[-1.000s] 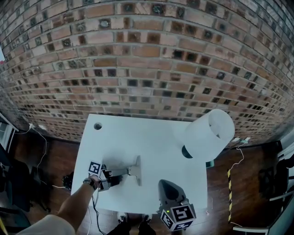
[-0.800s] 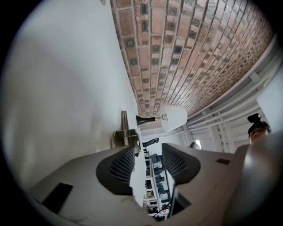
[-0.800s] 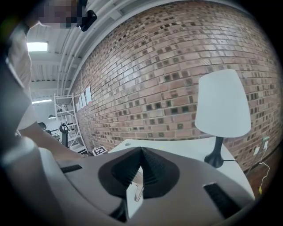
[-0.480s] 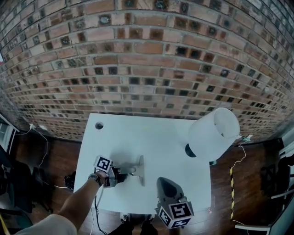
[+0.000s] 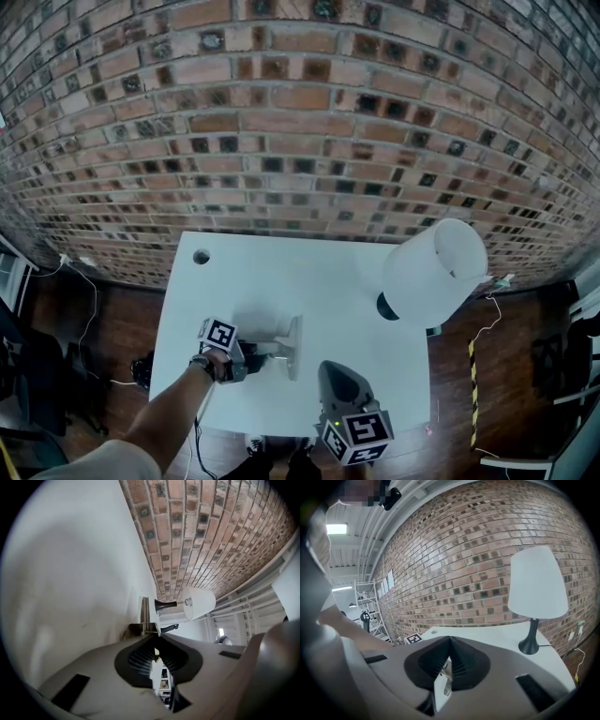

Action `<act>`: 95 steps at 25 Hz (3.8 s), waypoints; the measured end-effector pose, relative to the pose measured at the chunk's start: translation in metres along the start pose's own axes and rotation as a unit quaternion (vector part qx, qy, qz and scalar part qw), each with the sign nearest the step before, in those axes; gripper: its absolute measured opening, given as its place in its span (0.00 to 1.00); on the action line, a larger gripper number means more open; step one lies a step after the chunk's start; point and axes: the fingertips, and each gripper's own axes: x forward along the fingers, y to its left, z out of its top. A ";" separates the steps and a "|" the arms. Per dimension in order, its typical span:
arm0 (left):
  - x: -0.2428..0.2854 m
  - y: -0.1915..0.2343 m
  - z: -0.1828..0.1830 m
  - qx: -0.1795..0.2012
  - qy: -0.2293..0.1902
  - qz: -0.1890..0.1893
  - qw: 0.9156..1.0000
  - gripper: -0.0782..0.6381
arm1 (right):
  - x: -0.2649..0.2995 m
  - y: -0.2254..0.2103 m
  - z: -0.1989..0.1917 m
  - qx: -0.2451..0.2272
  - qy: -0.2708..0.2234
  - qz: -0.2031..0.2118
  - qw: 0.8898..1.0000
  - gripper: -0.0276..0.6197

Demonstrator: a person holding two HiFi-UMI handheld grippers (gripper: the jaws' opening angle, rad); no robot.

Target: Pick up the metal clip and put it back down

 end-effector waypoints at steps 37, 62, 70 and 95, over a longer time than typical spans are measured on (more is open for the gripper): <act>-0.104 -0.329 -0.004 0.605 -0.384 0.286 0.636 0.11 | -0.057 0.009 0.115 -0.055 -0.134 -0.006 0.989 0.01; -0.131 -0.343 -0.037 0.620 -0.407 0.304 0.598 0.11 | -0.064 0.044 0.116 -0.081 -0.142 0.028 0.986 0.01; -0.132 -0.340 -0.036 0.621 -0.409 0.302 0.597 0.11 | -0.066 0.041 0.111 -0.072 -0.136 0.022 0.988 0.01; -0.094 -0.109 0.003 -0.095 -0.554 0.009 0.827 0.11 | -0.058 -0.006 0.061 -0.053 -0.070 -0.030 0.996 0.01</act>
